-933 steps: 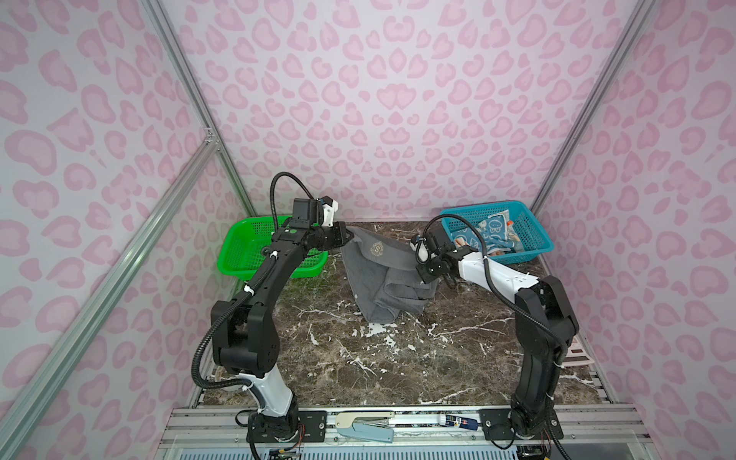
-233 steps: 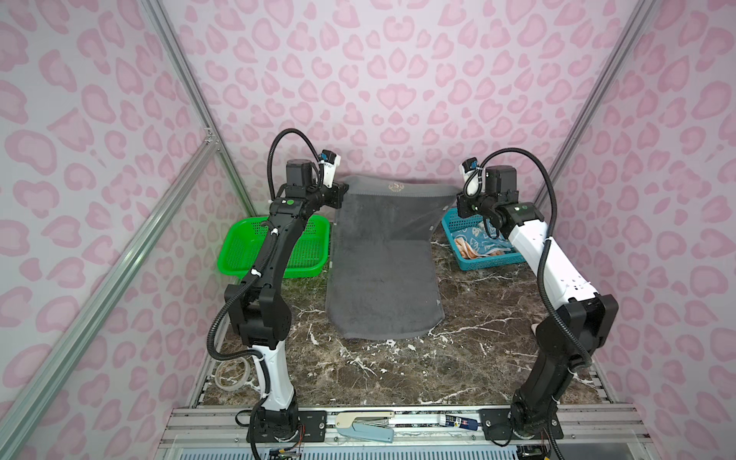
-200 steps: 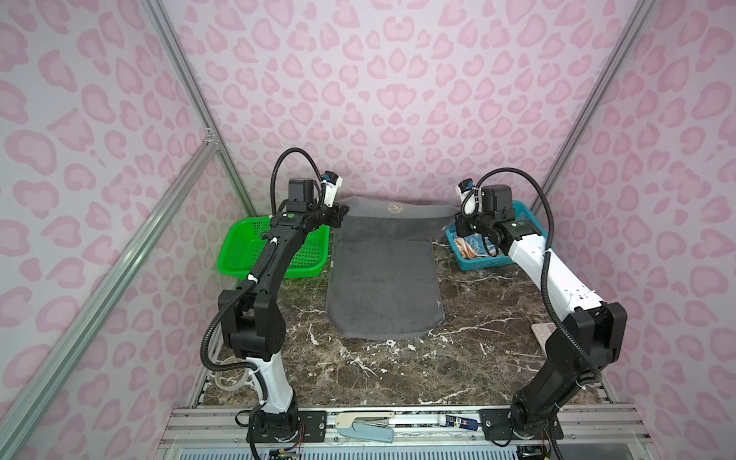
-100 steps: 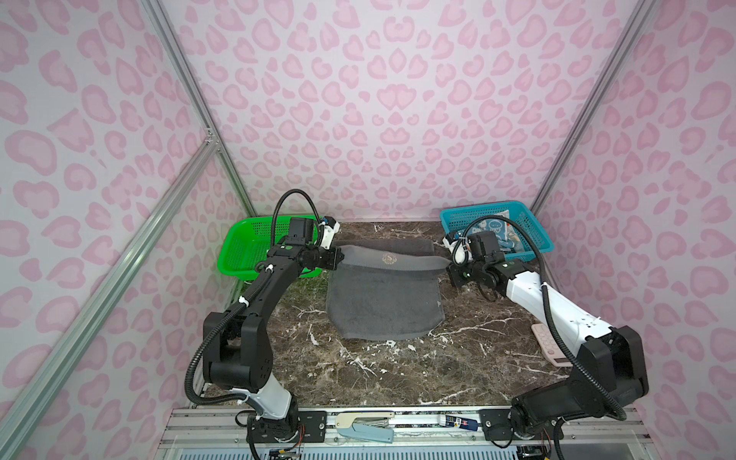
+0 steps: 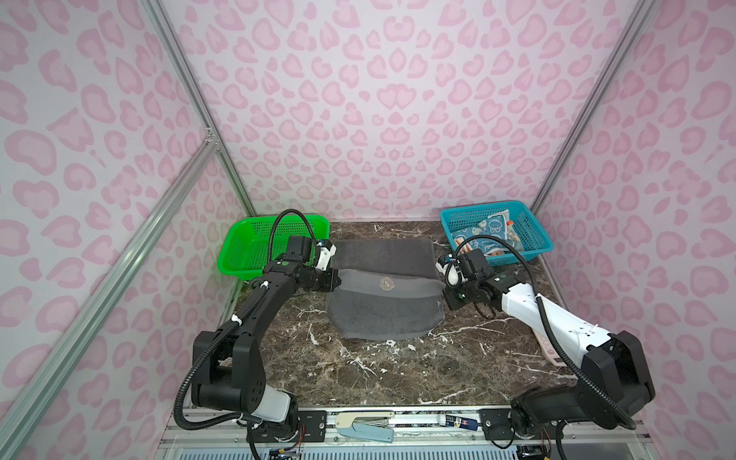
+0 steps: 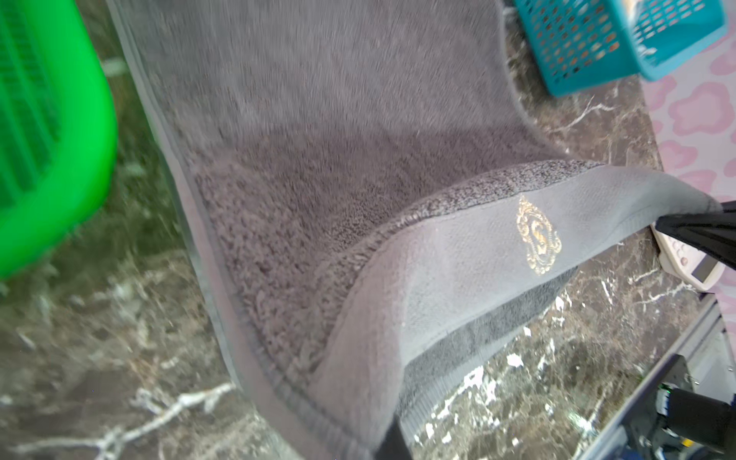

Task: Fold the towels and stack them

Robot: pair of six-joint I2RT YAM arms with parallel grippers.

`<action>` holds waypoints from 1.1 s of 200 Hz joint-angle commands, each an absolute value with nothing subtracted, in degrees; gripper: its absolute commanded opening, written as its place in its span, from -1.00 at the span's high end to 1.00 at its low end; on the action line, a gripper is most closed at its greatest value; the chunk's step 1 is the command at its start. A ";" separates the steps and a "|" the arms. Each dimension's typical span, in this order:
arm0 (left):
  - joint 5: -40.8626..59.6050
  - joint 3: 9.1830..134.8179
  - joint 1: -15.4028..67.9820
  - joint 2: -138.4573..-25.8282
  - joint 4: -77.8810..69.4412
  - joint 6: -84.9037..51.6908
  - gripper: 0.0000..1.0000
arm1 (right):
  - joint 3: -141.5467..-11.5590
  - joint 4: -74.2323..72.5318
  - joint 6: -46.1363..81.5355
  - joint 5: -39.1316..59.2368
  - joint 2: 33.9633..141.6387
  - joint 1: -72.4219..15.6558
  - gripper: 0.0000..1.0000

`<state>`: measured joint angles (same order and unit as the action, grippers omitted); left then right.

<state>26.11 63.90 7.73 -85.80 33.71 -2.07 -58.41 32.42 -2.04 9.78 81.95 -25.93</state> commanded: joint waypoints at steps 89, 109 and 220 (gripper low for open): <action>25.77 55.89 9.56 -86.04 39.34 -10.24 0.93 | -54.15 36.34 2.76 8.00 85.18 -30.06 1.00; 25.31 55.38 9.57 -85.90 40.77 -10.99 0.93 | -53.76 37.29 3.33 8.00 85.86 -30.56 1.00; 25.96 54.23 9.71 -85.41 44.98 -13.05 0.92 | -56.06 42.91 3.05 11.05 86.67 -32.38 0.90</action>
<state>25.54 56.12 9.65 -84.27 43.44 -11.57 -55.77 40.75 2.83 9.30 84.20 -31.18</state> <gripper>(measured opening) 0.075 0.058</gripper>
